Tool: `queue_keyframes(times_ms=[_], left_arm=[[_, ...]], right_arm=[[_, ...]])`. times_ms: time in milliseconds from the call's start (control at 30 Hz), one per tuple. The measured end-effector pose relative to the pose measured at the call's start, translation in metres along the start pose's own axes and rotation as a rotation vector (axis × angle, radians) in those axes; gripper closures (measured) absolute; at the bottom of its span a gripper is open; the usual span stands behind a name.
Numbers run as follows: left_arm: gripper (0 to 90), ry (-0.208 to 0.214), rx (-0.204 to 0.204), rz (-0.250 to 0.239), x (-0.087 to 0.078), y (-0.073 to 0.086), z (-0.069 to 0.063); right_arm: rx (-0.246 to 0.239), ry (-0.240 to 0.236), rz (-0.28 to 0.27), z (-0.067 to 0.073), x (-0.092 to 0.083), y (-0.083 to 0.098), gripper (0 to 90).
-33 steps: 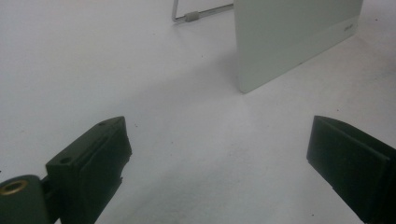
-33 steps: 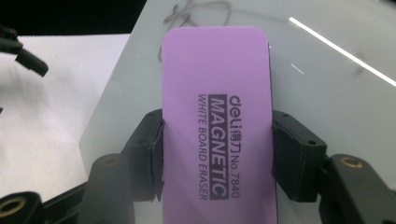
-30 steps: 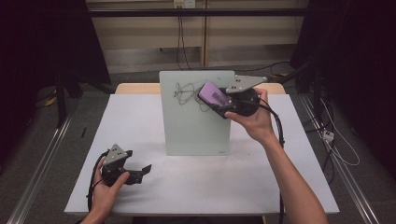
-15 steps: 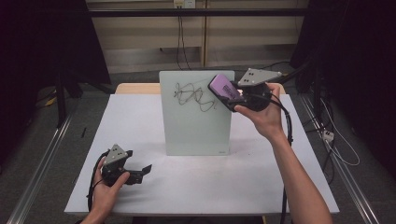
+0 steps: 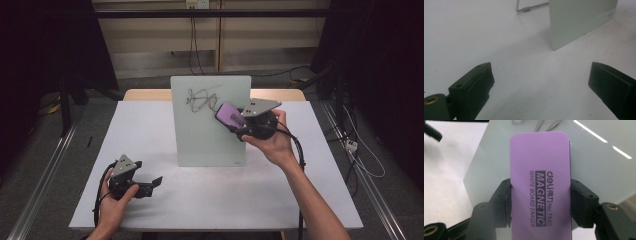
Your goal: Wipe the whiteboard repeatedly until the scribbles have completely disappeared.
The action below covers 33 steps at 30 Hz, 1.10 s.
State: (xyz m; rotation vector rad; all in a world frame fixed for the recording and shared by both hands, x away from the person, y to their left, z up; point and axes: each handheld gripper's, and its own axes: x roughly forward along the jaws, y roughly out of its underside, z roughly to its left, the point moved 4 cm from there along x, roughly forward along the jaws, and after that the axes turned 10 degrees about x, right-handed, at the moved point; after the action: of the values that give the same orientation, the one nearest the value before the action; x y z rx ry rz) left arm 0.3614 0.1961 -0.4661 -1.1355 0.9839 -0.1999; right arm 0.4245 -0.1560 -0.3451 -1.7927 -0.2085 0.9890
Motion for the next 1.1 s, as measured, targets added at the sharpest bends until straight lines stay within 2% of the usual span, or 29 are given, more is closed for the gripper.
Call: queue_keyframes(times_ms=[333,500,567,633,967,1100], left_arm=[[5.7,-0.003,-0.003,0.002,0.0,0.0,0.0],[5.7,-0.005,0.006,0.002,0.001,0.0,0.0],[5.7,-0.004,0.006,0.002,0.001,0.0,0.0],[5.7,-0.002,0.0,0.003,0.0,0.0,0.0],[5.7,0.001,-0.001,-0.001,-0.001,0.0,0.001],[5.7,0.002,-0.004,-0.007,0.0,0.0,0.0]], right_arm=[[0.02,-0.073,0.056,0.018,0.014,0.035,42.1],[0.017,-0.083,0.077,0.021,0.017,0.036,42.1],[0.012,-0.084,0.072,0.019,0.016,0.033,42.1],[0.023,-0.066,0.045,0.015,0.012,0.025,42.1],[0.061,0.0,-0.056,-0.011,-0.005,-0.023,42.1],[0.053,0.014,-0.071,-0.015,-0.007,-0.036,42.1]])
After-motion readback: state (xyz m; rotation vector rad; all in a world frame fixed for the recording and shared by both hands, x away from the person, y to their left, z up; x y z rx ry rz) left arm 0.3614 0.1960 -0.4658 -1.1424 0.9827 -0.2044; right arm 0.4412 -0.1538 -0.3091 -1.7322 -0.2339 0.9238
